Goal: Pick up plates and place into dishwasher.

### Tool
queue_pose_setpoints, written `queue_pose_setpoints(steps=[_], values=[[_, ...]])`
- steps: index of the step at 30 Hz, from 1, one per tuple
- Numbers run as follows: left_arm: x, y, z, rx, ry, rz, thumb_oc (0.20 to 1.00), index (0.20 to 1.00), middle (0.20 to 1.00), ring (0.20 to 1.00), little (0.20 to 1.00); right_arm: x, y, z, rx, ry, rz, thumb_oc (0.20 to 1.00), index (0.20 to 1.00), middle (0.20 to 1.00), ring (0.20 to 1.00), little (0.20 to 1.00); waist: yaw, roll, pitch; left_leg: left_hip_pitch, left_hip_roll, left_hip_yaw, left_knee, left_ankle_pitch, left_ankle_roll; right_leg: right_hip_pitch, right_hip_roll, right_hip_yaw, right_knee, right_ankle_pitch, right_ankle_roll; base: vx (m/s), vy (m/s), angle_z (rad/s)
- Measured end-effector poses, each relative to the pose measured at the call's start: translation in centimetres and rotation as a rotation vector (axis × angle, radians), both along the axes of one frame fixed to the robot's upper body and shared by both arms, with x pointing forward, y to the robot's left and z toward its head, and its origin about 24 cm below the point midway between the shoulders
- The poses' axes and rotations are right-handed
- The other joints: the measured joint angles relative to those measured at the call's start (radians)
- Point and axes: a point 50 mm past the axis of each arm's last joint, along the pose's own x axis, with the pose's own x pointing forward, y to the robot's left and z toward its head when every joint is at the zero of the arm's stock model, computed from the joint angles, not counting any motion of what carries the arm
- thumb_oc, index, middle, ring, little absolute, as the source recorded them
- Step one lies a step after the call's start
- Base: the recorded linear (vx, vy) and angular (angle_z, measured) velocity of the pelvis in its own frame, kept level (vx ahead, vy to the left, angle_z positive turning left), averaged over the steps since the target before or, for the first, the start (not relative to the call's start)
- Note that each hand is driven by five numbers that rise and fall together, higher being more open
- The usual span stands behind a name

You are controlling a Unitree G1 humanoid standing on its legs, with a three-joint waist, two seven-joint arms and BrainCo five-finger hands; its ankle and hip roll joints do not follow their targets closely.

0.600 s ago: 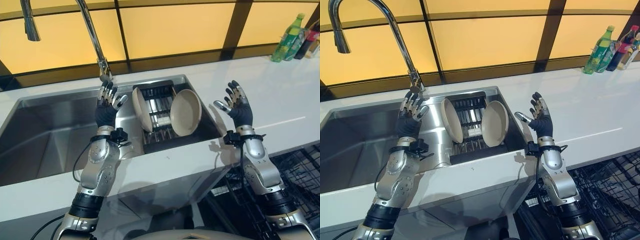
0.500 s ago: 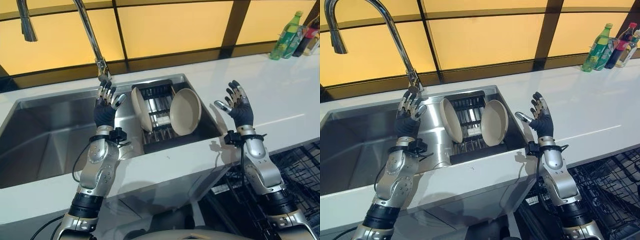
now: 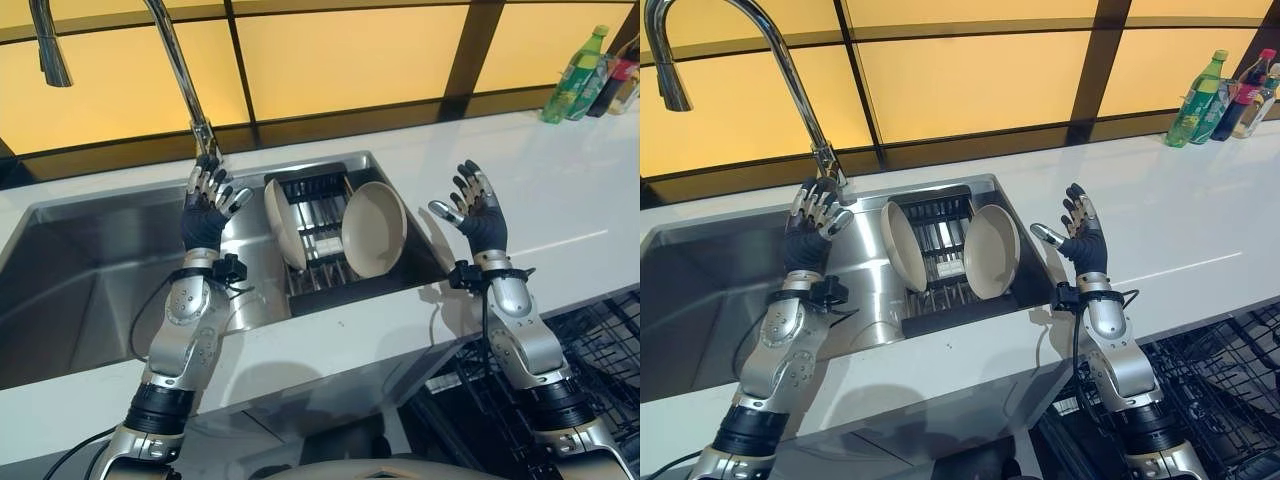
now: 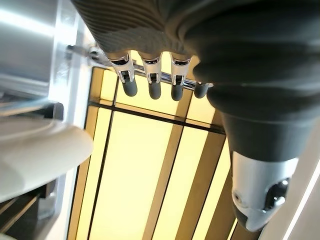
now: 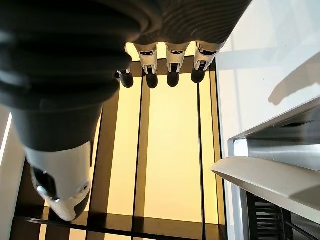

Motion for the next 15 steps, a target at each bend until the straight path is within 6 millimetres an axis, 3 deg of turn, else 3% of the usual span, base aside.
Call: queue_pose_setpoints(steps=[4,10,15], values=[[0.0,0.8,0.2,0.006,-0.003,0.029,1.0,1.0,1.0,1.0,1.0,0.0,0.0,0.0,-0.001,0.0,0.002,1.0,1.0,1.0,1.0,1.0,0.0,0.007,-0.017,0.0,-0.001,0.002,0.0,0.0,0.0,-0.001,-0.001,0.002,0.0,0.0,0.0,0.02,0.008,-0.01],[0.2,2.9,-0.1,0.172,0.02,0.134,1.0,1.0,1.0,1.0,1.0,0.0,-0.2,0.1,-0.003,-0.002,0.001,1.0,1.0,1.0,1.0,1.0,0.0,0.006,-0.047,-0.01,0.0,0.012,0.0,0.0,0.0,-0.015,-0.002,0.01,0.0,0.001,0.0,0.04,0.028,-0.04],[0.5,6.7,0.6,0.675,0.047,0.298,1.0,1.0,1.0,1.0,1.0,0.0,-0.8,0.3,-0.02,0.001,0.006,1.0,1.0,1.0,1.0,1.0,-0.004,0.007,-0.054,-0.009,-0.001,0.018,-0.001,0.0,0.0,-0.017,-0.002,0.015,-0.002,0.001,0.0,0.05,0.053,-0.02]])
